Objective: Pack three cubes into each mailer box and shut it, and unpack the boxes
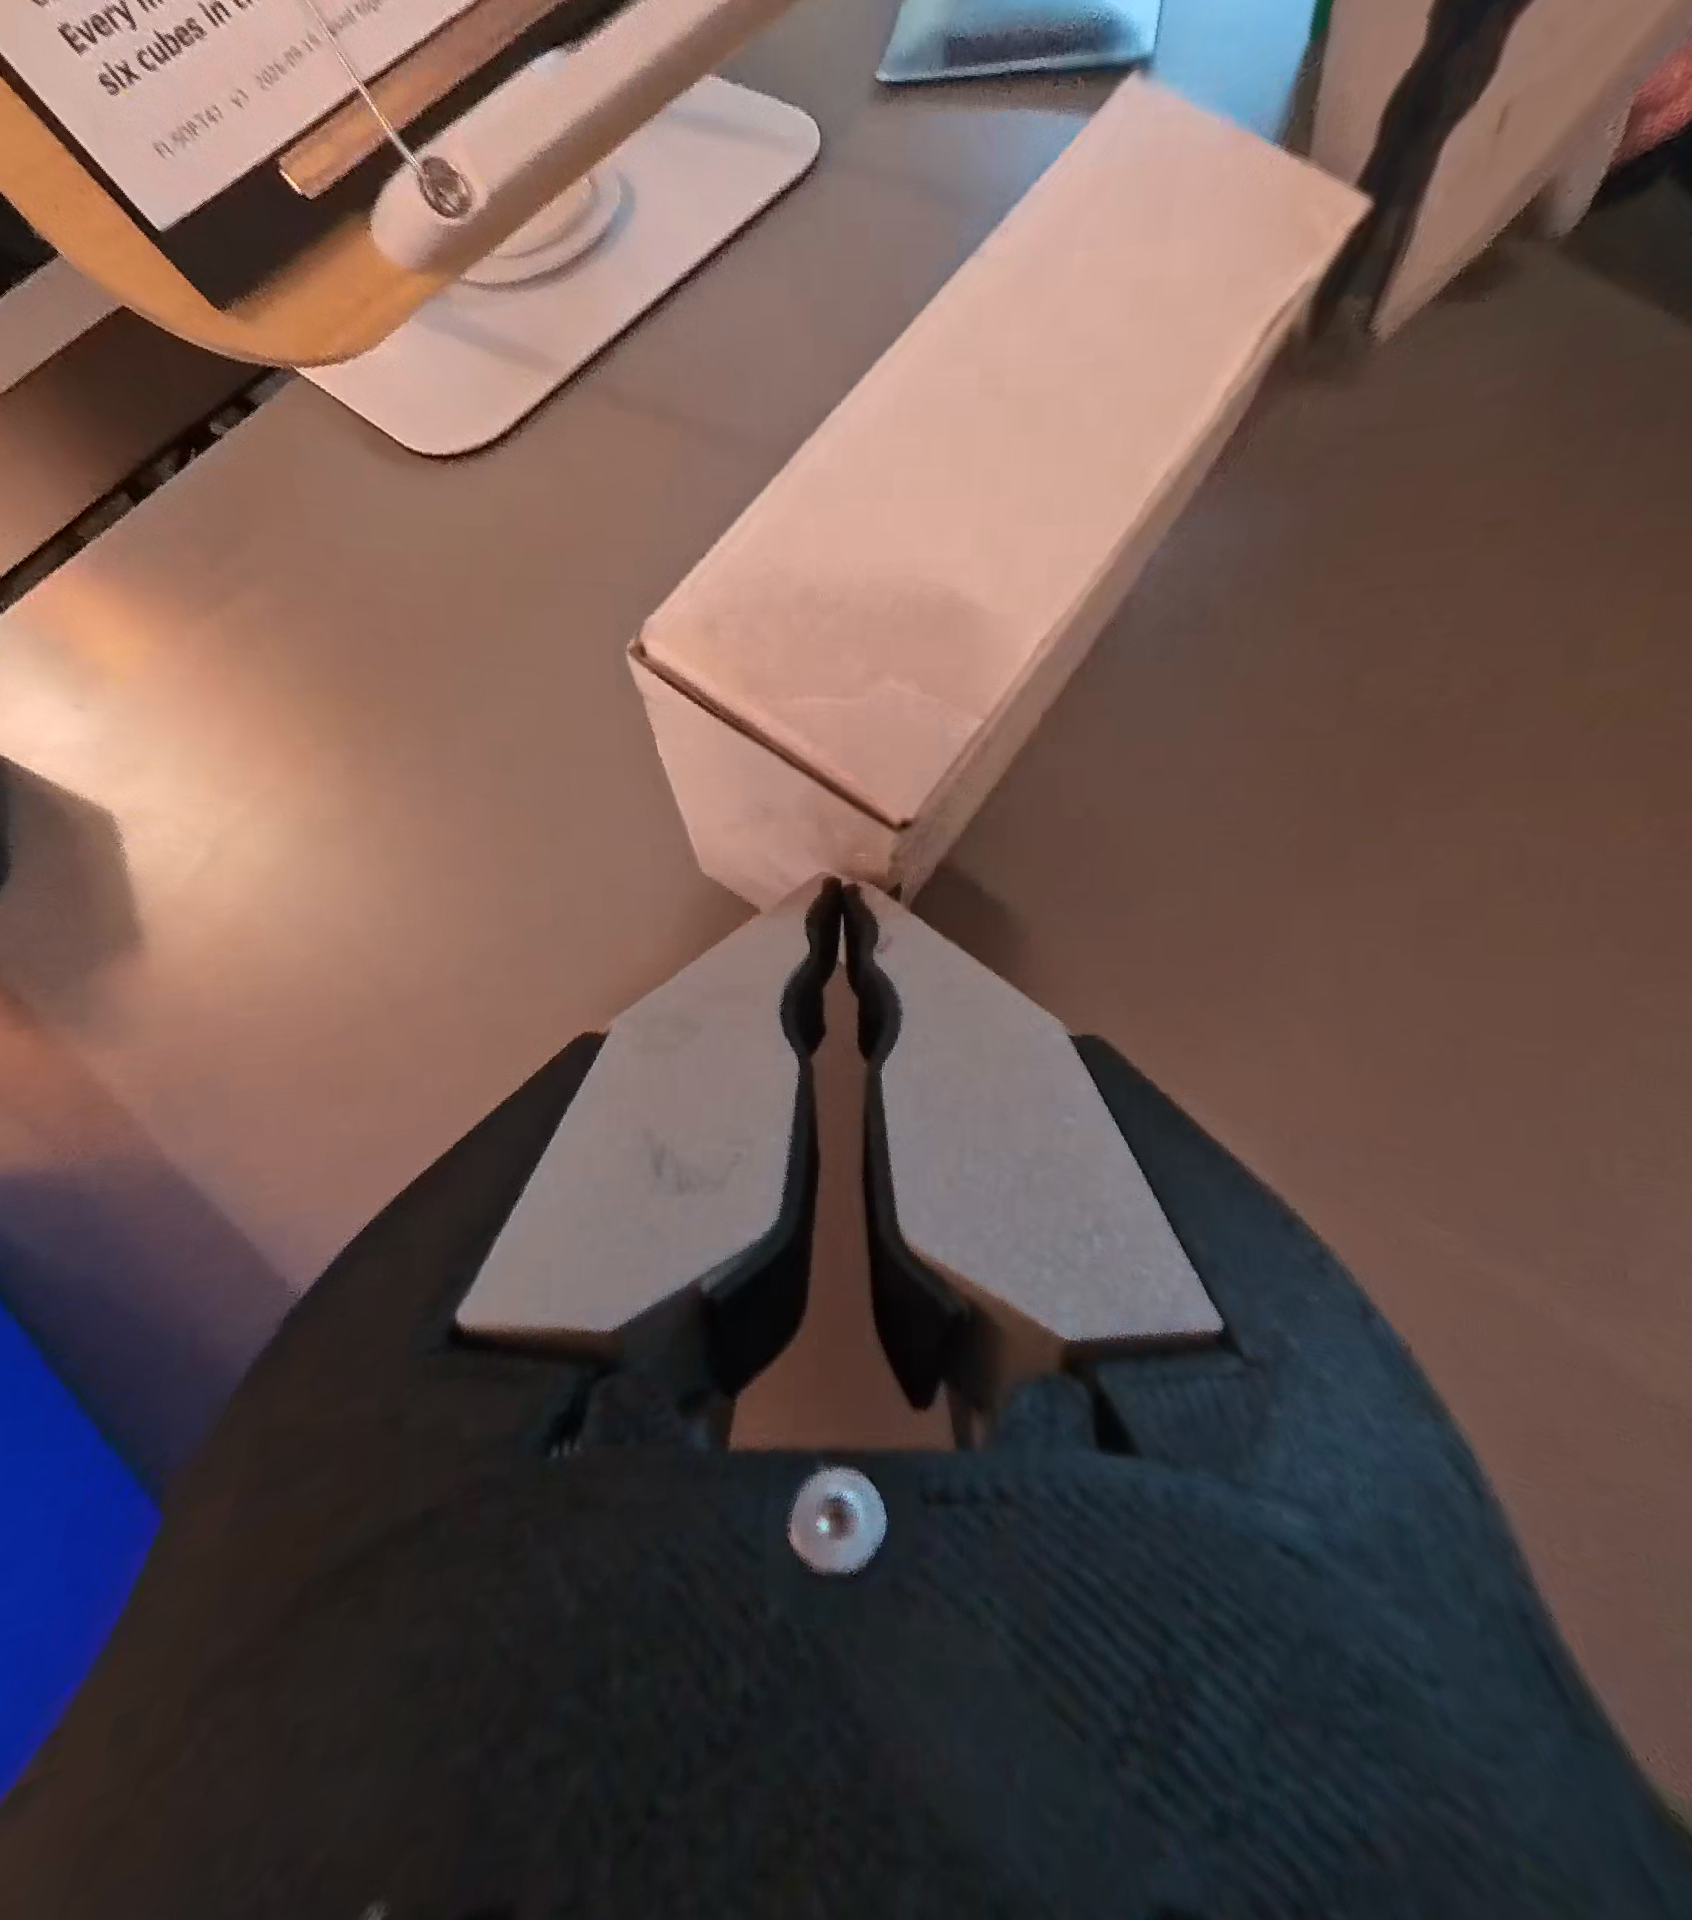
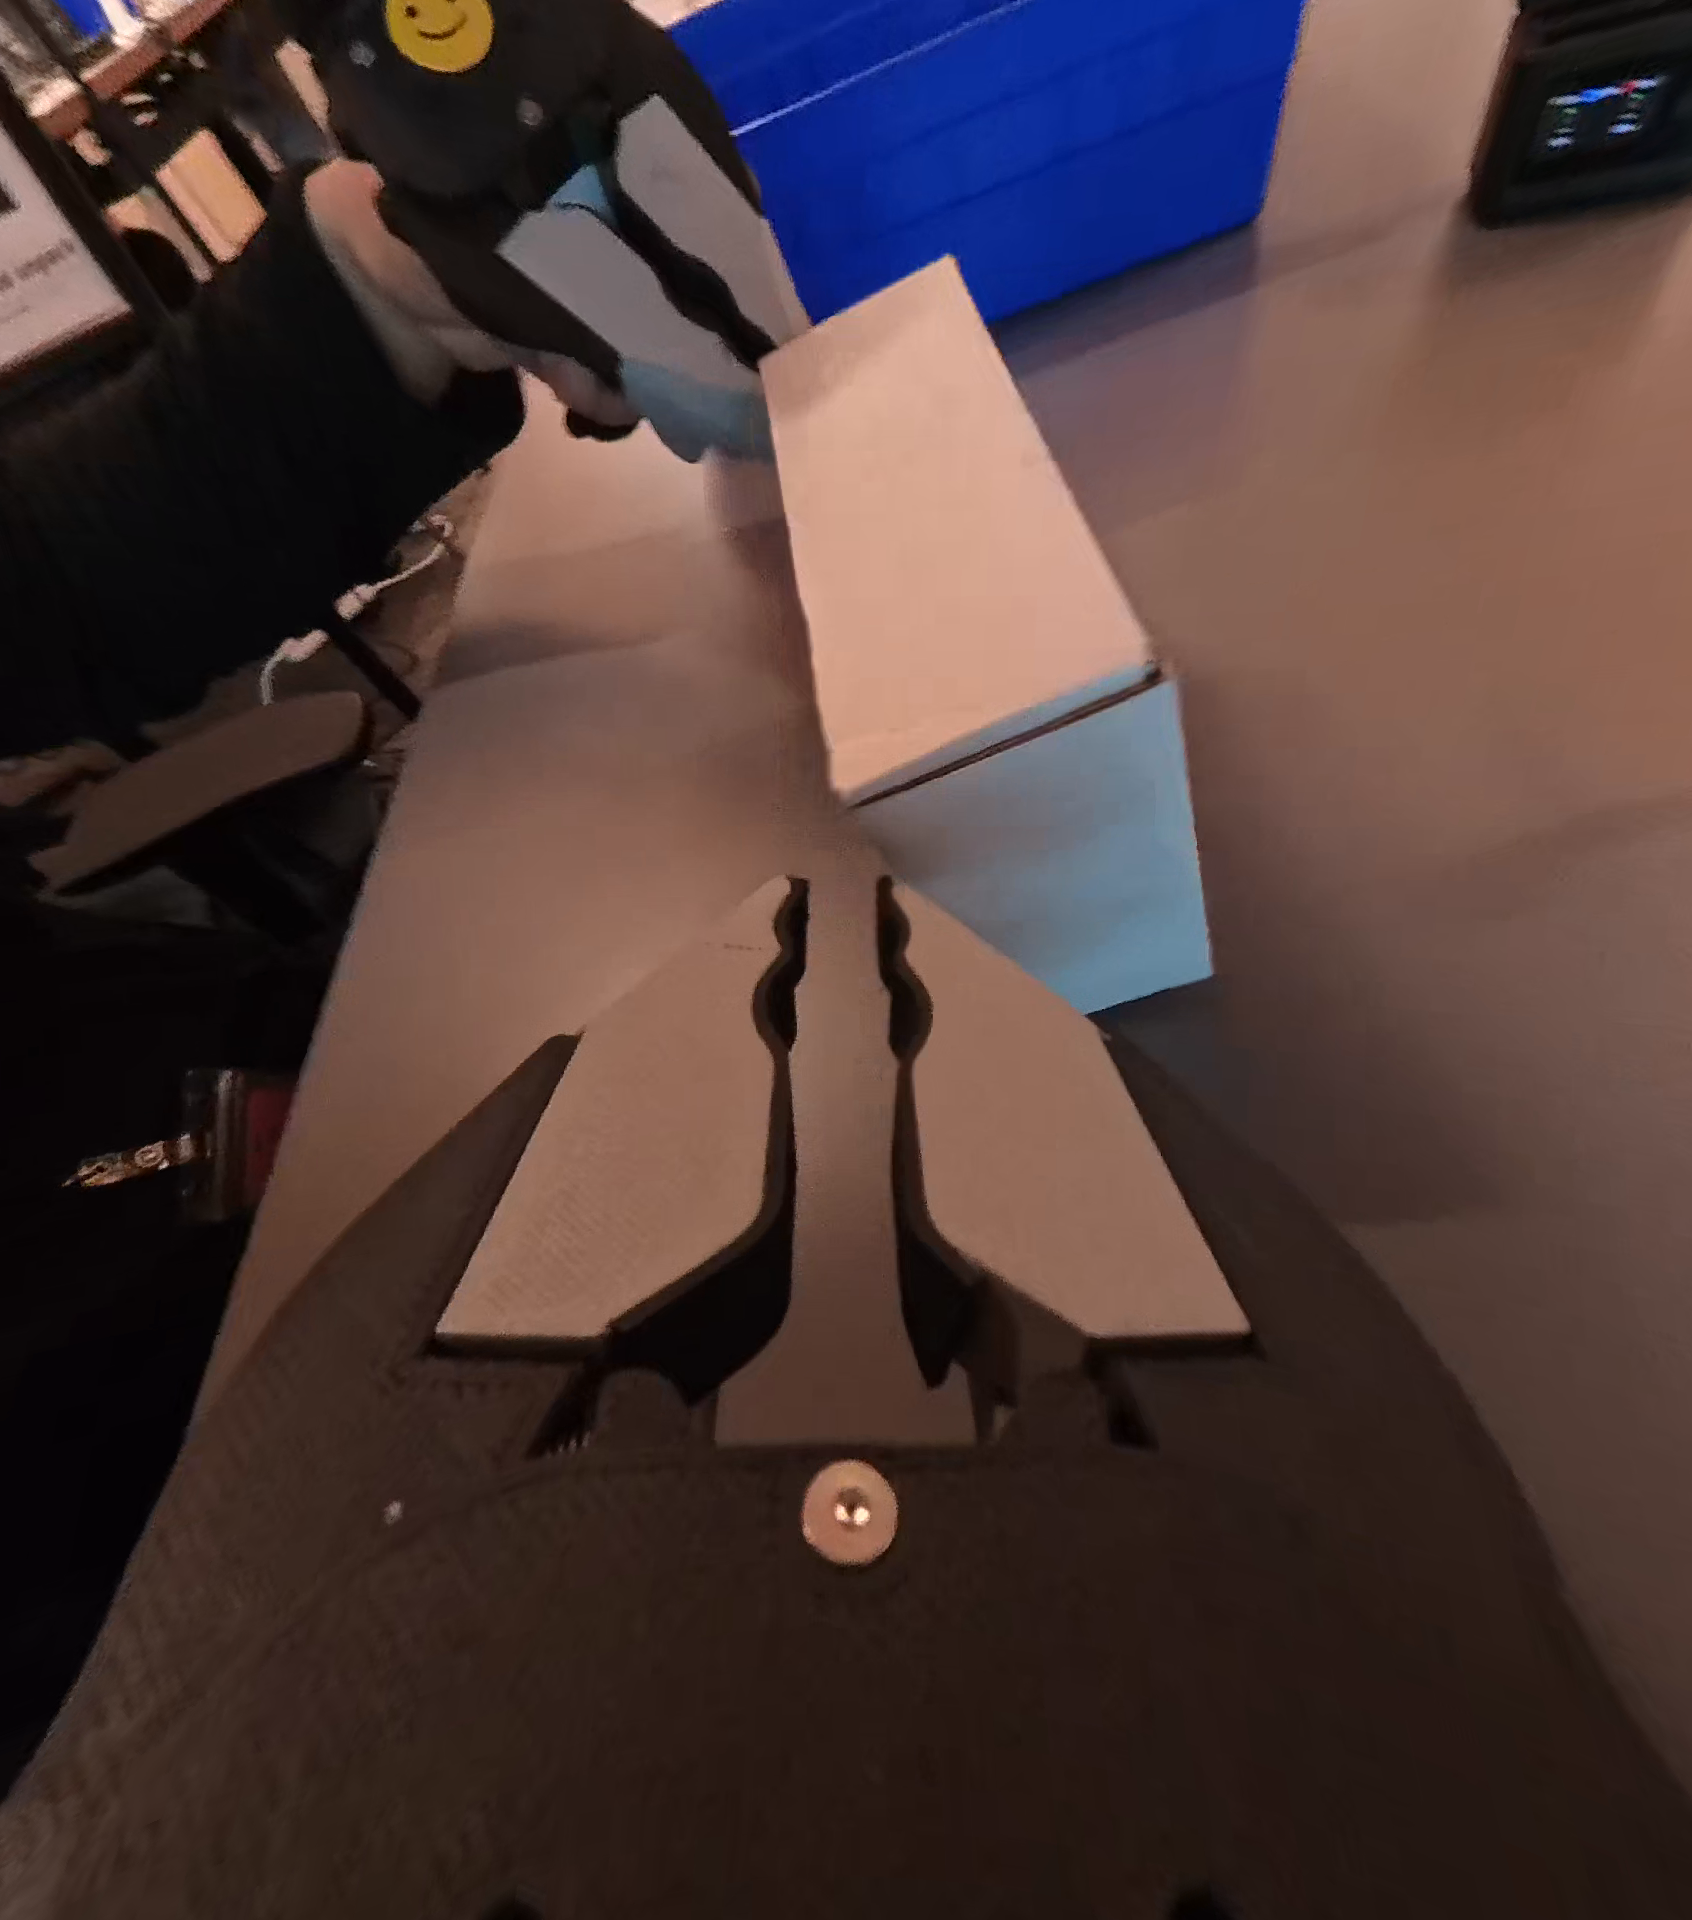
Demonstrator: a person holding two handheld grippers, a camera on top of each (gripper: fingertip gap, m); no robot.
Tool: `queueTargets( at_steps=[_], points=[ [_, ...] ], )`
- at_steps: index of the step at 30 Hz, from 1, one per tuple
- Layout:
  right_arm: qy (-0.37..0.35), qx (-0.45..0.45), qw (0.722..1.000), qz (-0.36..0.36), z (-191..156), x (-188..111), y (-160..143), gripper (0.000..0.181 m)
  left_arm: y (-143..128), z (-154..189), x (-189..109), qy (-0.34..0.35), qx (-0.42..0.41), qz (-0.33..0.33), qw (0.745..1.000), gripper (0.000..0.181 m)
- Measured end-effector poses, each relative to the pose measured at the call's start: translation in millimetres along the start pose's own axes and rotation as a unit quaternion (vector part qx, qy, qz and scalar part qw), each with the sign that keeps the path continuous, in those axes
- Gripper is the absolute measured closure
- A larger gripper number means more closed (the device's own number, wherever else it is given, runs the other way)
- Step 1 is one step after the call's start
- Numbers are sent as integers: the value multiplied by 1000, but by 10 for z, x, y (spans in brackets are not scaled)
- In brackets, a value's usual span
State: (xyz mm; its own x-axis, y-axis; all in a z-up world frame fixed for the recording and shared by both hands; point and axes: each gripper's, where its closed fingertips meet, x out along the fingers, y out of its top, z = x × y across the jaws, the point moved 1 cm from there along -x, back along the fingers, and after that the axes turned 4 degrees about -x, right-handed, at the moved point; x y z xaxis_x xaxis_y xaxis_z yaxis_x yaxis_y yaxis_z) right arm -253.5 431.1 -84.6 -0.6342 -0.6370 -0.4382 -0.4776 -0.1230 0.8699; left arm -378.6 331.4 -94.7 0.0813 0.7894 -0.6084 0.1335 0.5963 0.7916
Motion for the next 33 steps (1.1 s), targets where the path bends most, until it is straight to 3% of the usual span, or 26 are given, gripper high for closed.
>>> queueTargets(
  at_steps=[4, 12, 15, 17, 19, 23, 27, 33],
  points=[
    [-33, 12, 999, 5, 135, -13, 7, 164, 156, -94, 62, 3, -35, 44, 998, 181],
    [-88, 59, 993, 54, 422, -197, 66, 165, 217, -278, 220, -12, -96, 142, 985, 105],
    [-98, 100, 986, 91, 552, -313, 89, 161, 197, -275, 156, -35, -127, 220, 966, 109],
    [-115, 126, 979, 110, 668, -389, 75, 158, 332, -134, -37, -88, -109, 277, 950, 97],
    [-134, 149, 972, 125, 781, -453, 45, 158, 363, -173, -119, -79, -98, 310, 942, 107],
    [-160, 188, 961, 124, 932, -460, -65, 161, 262, -108, 28, -108, -116, 262, 952, 94],
    [-154, 177, 968, 92, 896, -271, -113, 166, 277, -47, 76, -77, -78, 256, 960, 83],
    [-122, 157, 979, 43, 754, 71, -141, 165, 290, -12, 232, -84, -65, 224, 969, 82]
  ],
)
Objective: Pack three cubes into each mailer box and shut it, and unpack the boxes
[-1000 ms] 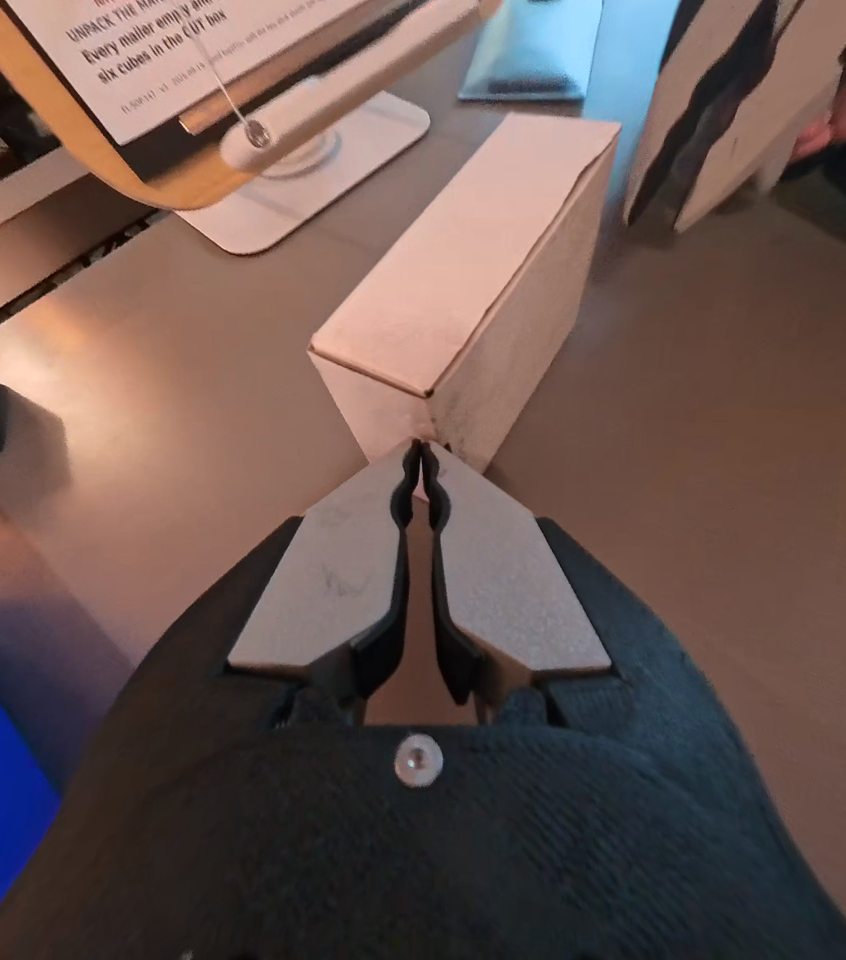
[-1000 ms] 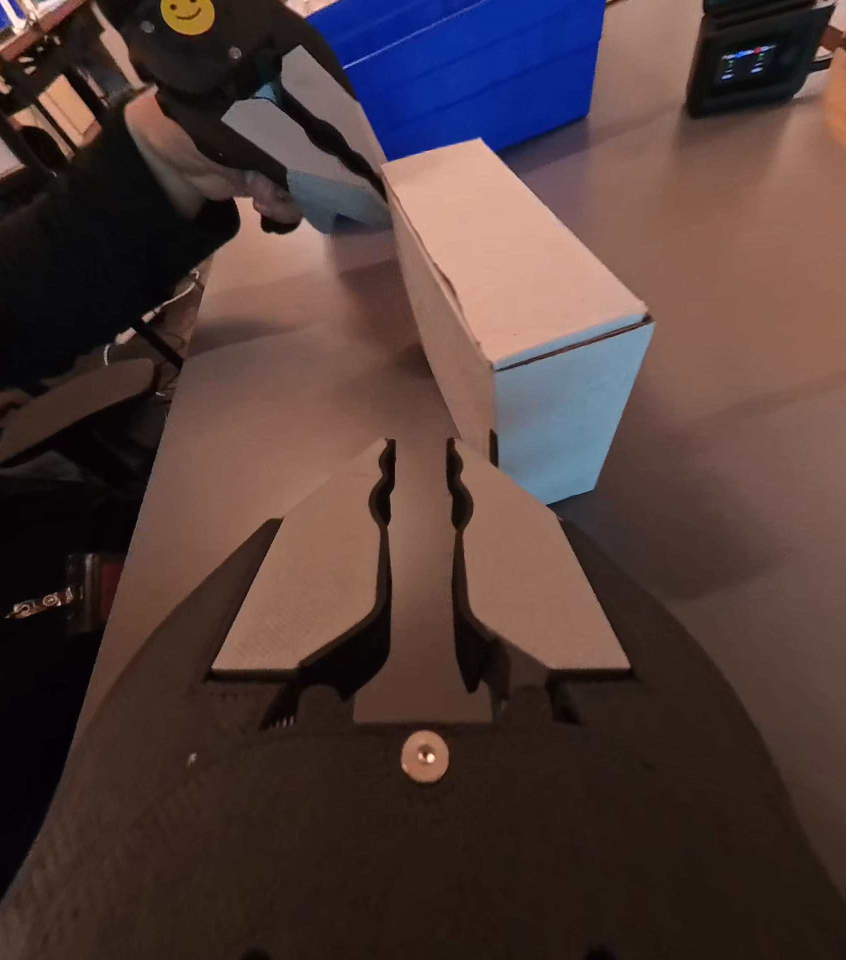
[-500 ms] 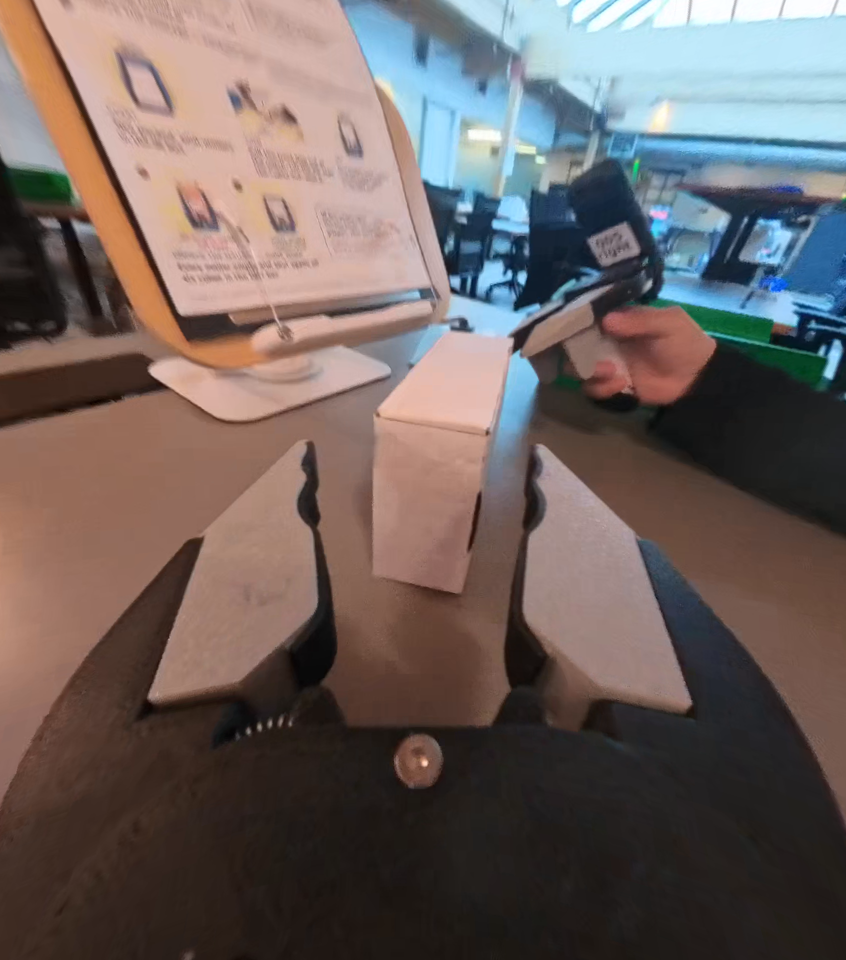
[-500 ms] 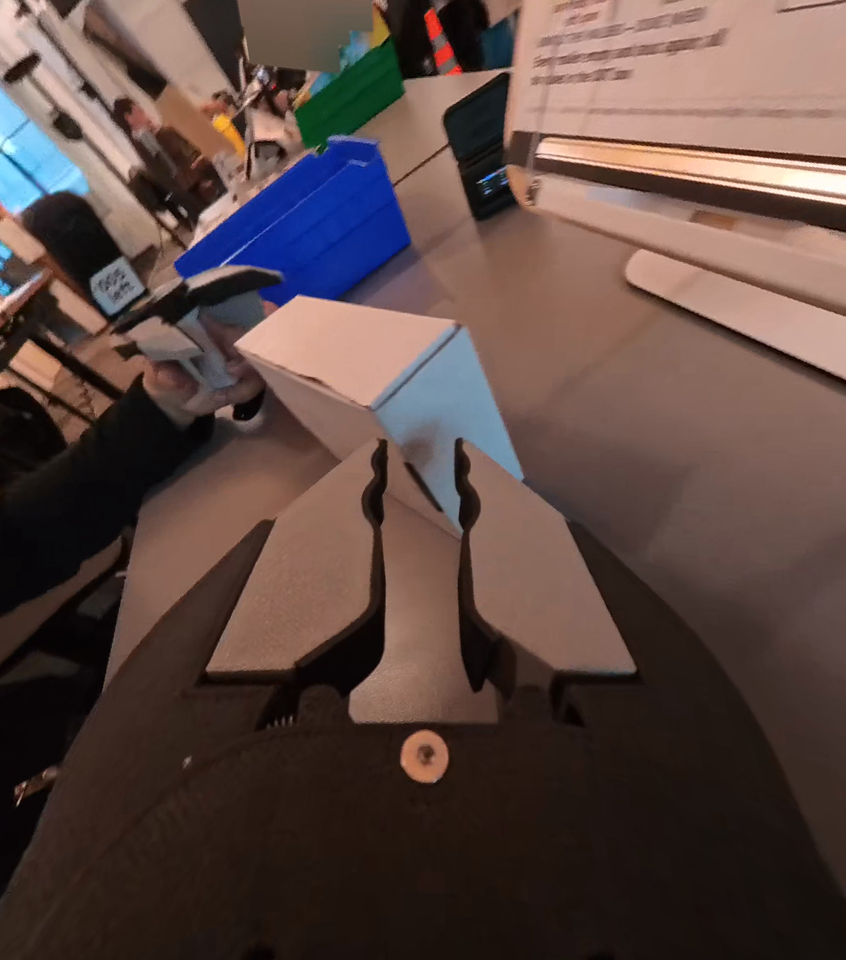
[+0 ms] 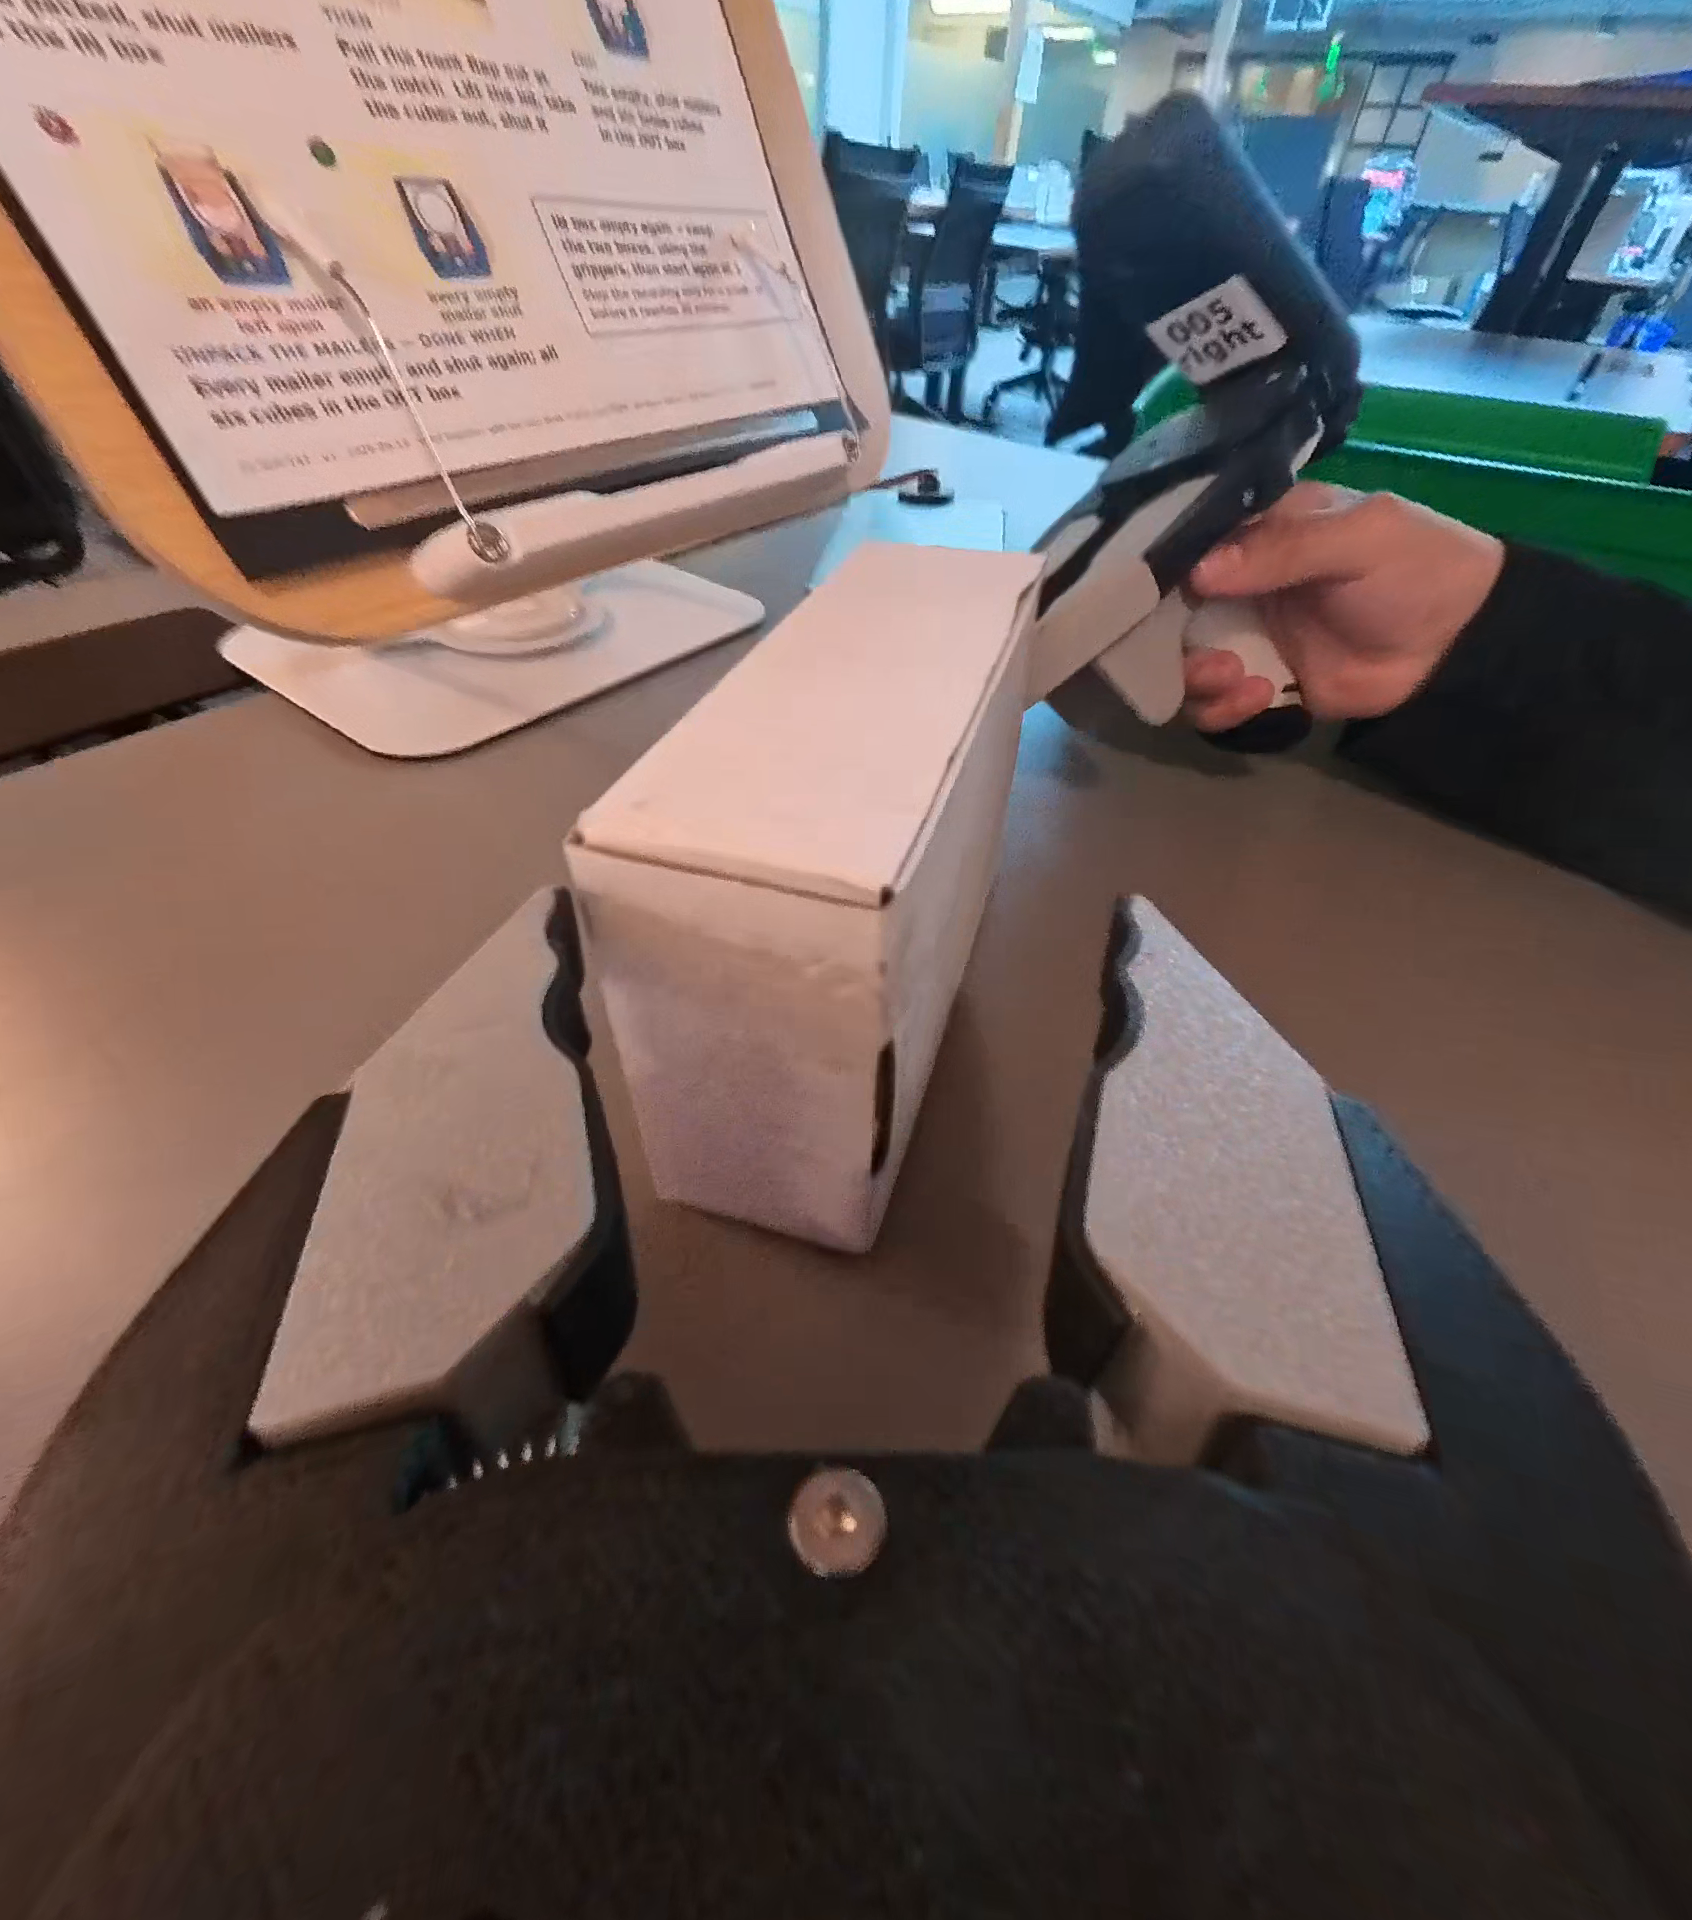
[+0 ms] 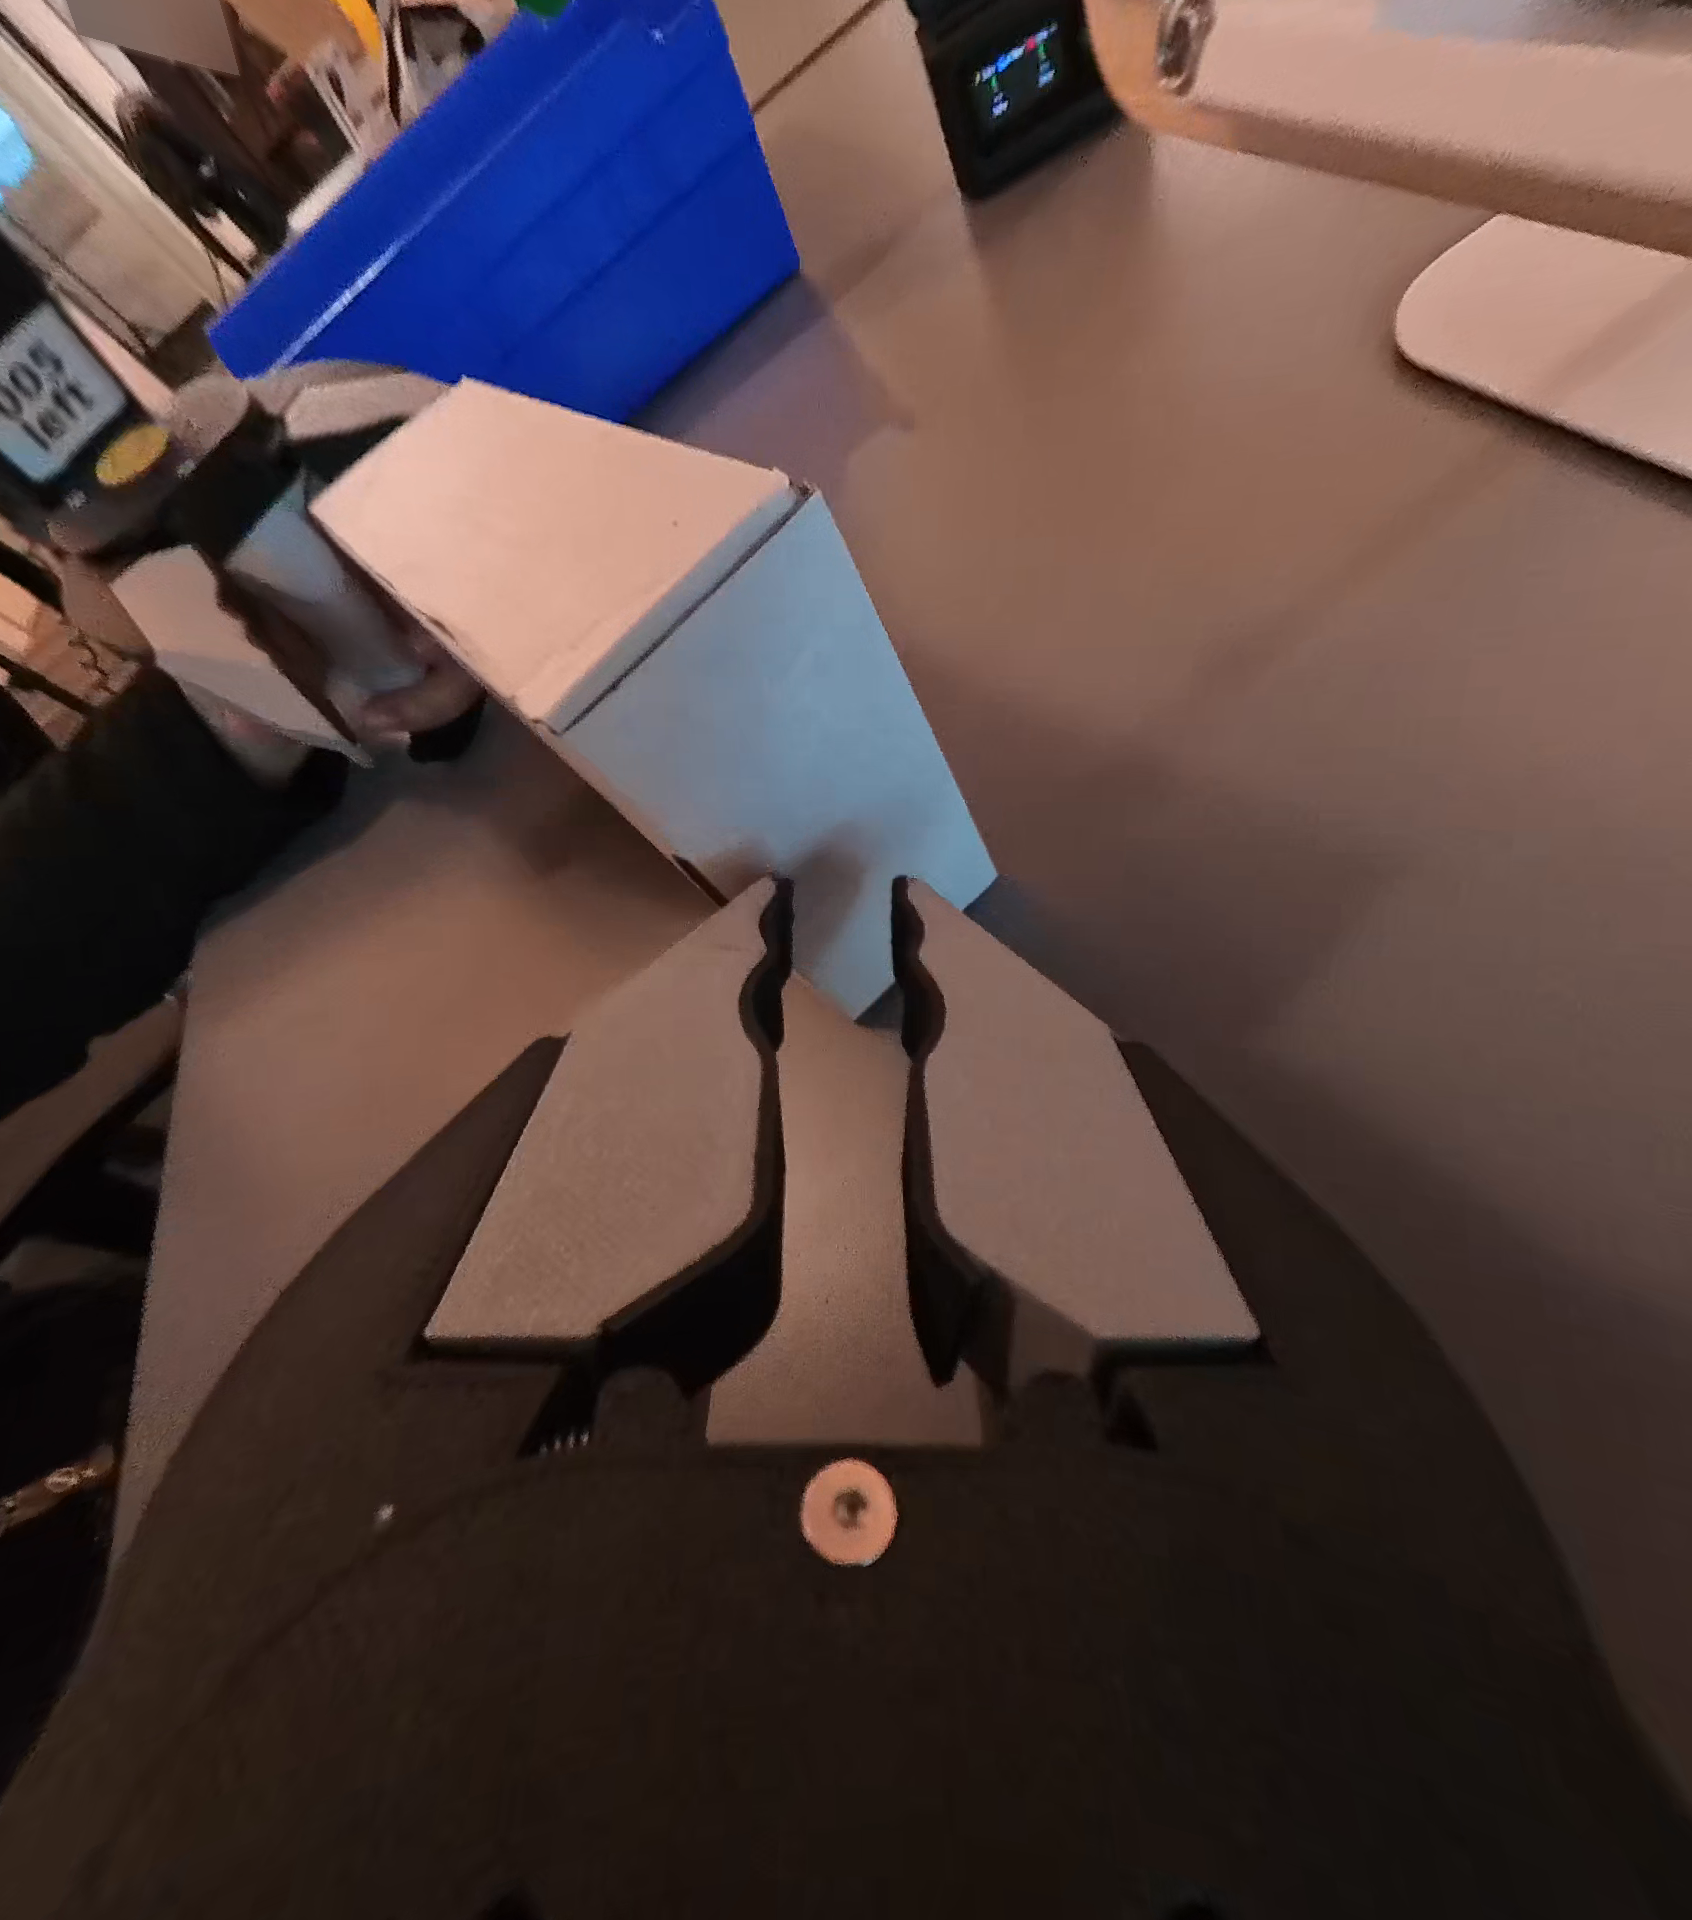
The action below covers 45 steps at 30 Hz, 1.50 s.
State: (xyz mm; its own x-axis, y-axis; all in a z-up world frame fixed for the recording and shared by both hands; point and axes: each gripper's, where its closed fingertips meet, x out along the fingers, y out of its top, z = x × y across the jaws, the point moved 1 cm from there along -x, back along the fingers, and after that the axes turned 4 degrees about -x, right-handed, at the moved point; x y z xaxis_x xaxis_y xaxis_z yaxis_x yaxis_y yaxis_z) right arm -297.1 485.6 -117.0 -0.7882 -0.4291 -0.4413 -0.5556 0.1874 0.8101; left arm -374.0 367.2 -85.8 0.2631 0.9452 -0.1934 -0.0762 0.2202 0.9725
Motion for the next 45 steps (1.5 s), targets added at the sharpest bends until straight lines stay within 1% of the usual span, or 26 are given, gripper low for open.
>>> queueTargets(
  at_steps=[2, 3, 4, 6, 8, 9, 11, 12, 14, 16, 18, 19, 21, 24, 27, 30, 36, 39, 41, 45],
  points=[
    [-2, -9, 1000, -6, -19, 44, -12, 166, -60, -22, 109, -12, -13, -33, 999, 79],
    [2, -9, 1000, -3, -31, 49, -6, 171, -90, -44, 161, -12, -16, -48, 999, 76],
    [6, -6, 1000, 2, -35, 46, 1, 177, -86, -81, 197, -4, -9, -50, 999, 76],
    [12, -1, 1000, 8, -19, 35, 1, 177, -56, -128, 239, -3, 16, -46, 999, 82],
    [28, 6, 1000, 11, -23, 33, -7, 177, -30, -187, 272, -9, 23, -42, 999, 87],
    [39, 10, 999, 13, -34, 30, -11, 179, -14, -203, 273, -18, 20, -38, 999, 91],
    [54, 13, 998, 16, -43, 22, -16, 181, 65, -158, 205, -56, 23, -6, 998, 112],
    [59, 12, 998, 15, -48, 27, -26, 178, 102, -110, 160, -78, 24, 11, 997, 115],
    [69, 8, 998, 10, -77, 51, -41, 178, 122, -85, 111, -84, 31, 23, 996, 115],
    [74, 1, 997, 11, -108, 70, -39, 179, 106, -94, 93, -77, 37, 19, 996, 113],
    [82, -12, 997, 10, -160, 82, -39, 181, 70, -111, 108, -68, 34, 4, 997, 101],
    [86, -21, 996, 8, -188, 82, -46, 181, 64, -120, 111, -65, 33, 2, 997, 100],
    [95, -38, 995, 2, -244, 76, -69, 181, 84, -109, 87, -68, 34, 11, 997, 106],
    [99, -54, 994, -4, -292, 75, -93, 181, 104, -41, 27, -91, 42, 24, 995, 107],
    [100, -53, 994, -3, -296, 78, -95, 181, 123, 11, -17, -106, 49, 37, 993, 109],
    [97, -52, 994, 0, -282, 72, -91, 181, 122, 65, -61, -131, 37, 39, 990, 113],
    [96, -45, 994, 8, -271, 99, -72, 181, 104, -41, -3, -89, 29, 27, 995, 110],
    [98, -34, 995, 12, -265, 121, -60, 181, 117, -46, -29, -94, 25, 32, 995, 112],
    [86, -32, 996, 17, -233, 131, -45, 181, 116, -26, -45, -96, 34, 34, 994, 115],
    [65, -43, 997, 20, -203, 139, -30, 181, 81, 114, -80, -130, 61, 29, 989, 116]
  ],
)
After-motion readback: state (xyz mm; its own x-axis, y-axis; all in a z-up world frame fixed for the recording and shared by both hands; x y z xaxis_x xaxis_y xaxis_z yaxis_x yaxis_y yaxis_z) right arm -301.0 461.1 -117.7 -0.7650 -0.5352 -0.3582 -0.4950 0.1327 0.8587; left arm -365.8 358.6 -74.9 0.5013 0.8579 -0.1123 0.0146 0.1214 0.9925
